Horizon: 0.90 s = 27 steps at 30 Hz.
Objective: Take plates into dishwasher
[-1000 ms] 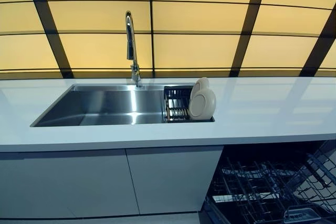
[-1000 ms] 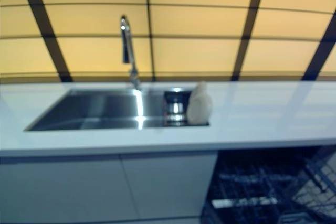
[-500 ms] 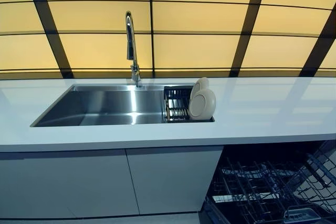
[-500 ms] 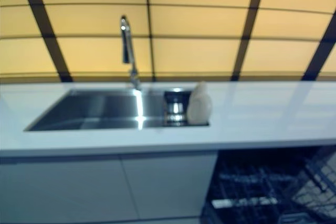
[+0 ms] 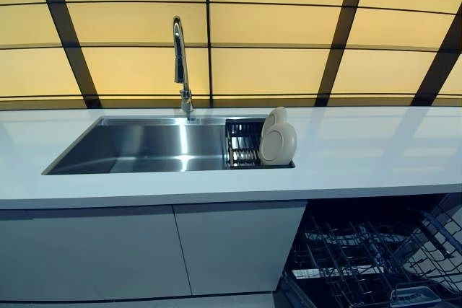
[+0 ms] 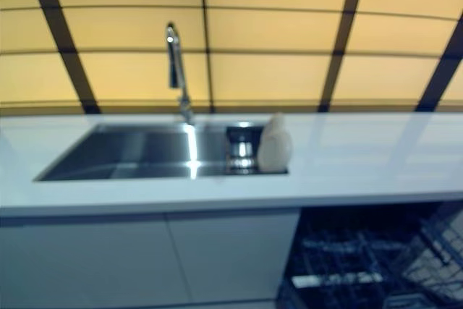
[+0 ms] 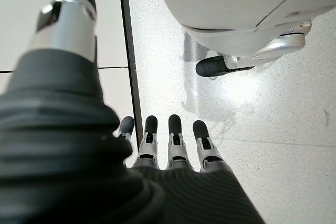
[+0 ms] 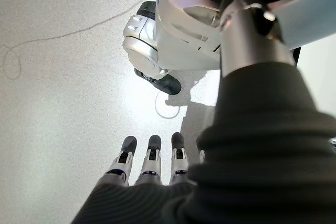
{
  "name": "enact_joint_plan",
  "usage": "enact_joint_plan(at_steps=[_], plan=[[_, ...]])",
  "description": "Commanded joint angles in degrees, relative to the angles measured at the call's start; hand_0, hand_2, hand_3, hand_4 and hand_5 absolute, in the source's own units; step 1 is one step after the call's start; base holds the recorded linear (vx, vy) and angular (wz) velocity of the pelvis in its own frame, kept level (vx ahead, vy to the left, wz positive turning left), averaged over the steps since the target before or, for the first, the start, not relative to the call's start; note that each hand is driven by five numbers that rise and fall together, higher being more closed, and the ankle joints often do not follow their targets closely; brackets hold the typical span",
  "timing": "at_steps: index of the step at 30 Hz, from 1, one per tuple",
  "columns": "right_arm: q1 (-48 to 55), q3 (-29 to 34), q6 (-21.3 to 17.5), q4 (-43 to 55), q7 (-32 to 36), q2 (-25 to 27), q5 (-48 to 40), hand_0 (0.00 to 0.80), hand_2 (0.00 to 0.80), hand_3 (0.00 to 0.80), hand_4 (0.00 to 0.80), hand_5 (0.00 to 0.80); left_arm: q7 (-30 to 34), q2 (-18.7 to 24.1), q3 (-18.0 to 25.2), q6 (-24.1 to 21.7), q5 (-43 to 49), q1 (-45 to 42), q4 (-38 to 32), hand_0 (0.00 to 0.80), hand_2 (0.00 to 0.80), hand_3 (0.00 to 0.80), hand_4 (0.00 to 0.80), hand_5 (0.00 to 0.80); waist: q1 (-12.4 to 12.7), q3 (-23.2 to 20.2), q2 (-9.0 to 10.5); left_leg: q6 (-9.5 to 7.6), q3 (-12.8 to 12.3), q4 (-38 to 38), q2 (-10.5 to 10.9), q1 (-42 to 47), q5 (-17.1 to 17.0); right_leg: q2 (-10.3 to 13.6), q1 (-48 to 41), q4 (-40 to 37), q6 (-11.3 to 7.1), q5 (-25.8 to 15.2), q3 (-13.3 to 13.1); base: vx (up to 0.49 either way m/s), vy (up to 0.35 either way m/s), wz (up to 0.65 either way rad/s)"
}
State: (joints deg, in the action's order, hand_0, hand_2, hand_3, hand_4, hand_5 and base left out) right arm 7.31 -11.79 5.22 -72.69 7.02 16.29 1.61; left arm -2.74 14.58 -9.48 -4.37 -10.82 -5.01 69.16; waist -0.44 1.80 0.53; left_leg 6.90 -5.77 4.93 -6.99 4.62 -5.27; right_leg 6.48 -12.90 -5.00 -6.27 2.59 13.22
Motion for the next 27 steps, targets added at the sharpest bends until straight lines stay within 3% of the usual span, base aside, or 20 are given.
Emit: enact_joint_plan(at_steps=[1, 12, 21, 27], plan=[[-5.23, 1.11, -0.74, -3.25, -0.22, -1.59, 0.94, 0.000, 0.000, 0.000, 0.000, 0.000, -0.75, -0.15, 1.95, -1.29, 0.14, 5.68, 3.18, 0.000, 0.000, 0.000, 0.000, 0.000, 2.26, 1.64, 0.80, -2.93, -0.02, -0.05, 1.06, 3.66, 2.47, 0.84, 3.67, 2.24, 0.50, -4.91, 0.08, 0.000, 0.000, 0.00], [-5.18, 1.09, 0.22, -2.95, 0.23, -1.67, 0.17, 0.000, 0.000, 0.000, 0.000, 0.000, -2.22, -0.04, 1.52, -1.47, 2.02, 5.71, 3.18, 0.000, 0.000, 0.000, 0.000, 0.000, 2.05, 1.92, 0.94, -3.03, -0.28, -0.17, 1.20, 3.60, 2.53, 1.02, 3.98, 2.43, 0.38, -5.10, -0.05, 0.000, 0.000, 0.00], [-4.21, 2.07, 4.65, -3.88, 0.11, -2.19, -3.28, 0.000, 0.000, 0.000, 0.000, 0.000, -3.55, 0.09, 1.10, -1.34, 3.37, 5.86, 3.32, 0.000, 0.000, 0.000, 0.000, 0.000, 1.20, 2.30, 0.71, -3.18, -0.89, -0.31, 1.47, 3.63, 2.80, 1.26, 4.40, 2.23, 0.12, -5.46, -0.73, 0.000, 0.000, 0.00], [-2.27, 5.52, 7.86, -5.65, -3.42, -1.96, -6.90, 0.000, 0.000, 0.000, 0.000, 0.000, -3.72, 0.25, 1.17, -2.31, 3.82, 5.73, 3.32, 0.000, 0.000, 0.000, 0.000, 0.000, -0.22, 2.96, 0.56, -3.32, -2.09, -0.32, 1.70, 3.68, 3.09, 1.61, 5.21, 2.11, -0.51, -6.17, -1.85, -0.015, 0.030, -0.10]])
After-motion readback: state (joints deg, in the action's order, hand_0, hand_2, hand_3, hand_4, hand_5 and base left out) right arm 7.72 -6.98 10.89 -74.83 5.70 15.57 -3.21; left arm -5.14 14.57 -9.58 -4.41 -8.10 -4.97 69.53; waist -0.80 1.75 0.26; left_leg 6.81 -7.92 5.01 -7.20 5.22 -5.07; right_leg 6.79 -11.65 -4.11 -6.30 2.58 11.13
